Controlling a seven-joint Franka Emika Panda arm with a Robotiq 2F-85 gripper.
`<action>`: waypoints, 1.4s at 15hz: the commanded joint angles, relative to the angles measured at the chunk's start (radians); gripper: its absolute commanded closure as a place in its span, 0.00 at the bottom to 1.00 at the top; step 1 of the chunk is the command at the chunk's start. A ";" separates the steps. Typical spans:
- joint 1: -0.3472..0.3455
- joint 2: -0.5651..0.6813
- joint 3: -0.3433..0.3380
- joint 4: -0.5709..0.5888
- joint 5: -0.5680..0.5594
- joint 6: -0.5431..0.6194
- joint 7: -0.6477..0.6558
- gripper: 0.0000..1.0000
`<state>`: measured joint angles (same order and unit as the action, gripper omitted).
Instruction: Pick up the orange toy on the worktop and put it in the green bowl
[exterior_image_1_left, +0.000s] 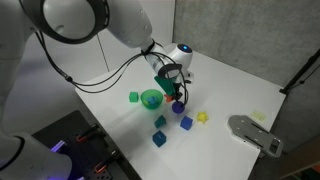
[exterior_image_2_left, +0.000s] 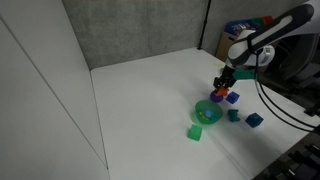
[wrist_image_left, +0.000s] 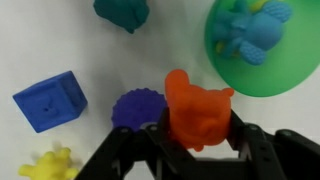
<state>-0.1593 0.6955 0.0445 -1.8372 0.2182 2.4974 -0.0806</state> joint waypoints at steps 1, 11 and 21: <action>0.011 -0.088 0.039 -0.025 0.011 -0.090 -0.025 0.73; 0.042 -0.177 0.061 -0.056 0.025 -0.292 -0.080 0.00; 0.058 -0.299 0.046 -0.015 0.041 -0.414 -0.112 0.00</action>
<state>-0.1095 0.4516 0.1042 -1.8571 0.2539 2.1221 -0.1712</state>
